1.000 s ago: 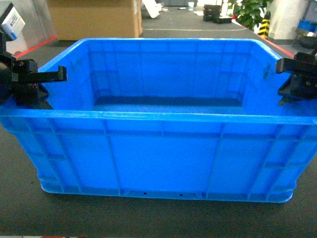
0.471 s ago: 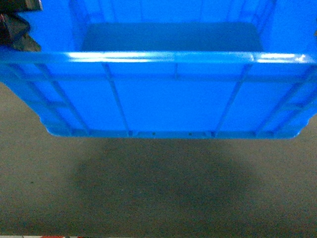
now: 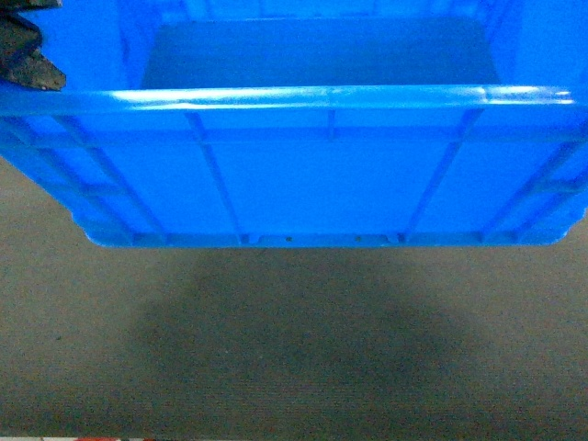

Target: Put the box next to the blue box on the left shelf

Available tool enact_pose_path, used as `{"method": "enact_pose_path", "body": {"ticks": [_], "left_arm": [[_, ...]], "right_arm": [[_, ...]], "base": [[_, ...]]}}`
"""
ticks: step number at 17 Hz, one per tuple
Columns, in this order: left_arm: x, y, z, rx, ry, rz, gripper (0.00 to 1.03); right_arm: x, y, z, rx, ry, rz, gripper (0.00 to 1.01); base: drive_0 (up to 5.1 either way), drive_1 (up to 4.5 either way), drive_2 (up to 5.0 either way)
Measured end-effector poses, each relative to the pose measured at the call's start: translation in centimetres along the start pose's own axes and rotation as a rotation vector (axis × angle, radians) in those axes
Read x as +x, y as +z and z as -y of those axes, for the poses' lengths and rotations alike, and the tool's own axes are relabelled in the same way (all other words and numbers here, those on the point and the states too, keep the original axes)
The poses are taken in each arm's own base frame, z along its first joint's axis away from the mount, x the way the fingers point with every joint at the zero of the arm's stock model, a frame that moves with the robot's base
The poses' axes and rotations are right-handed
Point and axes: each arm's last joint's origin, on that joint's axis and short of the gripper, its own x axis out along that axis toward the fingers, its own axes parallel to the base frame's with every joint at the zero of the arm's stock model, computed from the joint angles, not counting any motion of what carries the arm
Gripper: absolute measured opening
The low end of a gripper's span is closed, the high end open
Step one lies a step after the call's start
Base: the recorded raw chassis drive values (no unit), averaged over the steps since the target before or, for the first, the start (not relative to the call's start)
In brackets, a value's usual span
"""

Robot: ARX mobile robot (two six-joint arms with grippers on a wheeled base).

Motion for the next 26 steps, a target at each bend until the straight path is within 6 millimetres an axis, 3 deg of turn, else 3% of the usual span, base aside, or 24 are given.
{"method": "enact_pose_path", "body": {"ticks": [26], "left_arm": [[-0.21, 0.24, 0.09, -0.004, 0.001, 0.016, 0.08]], "right_arm": [[-0.06, 0.05, -0.25, -0.034, -0.005, 0.027, 0.2]], "base": [[-1.2, -1.24, -1.2]]}}
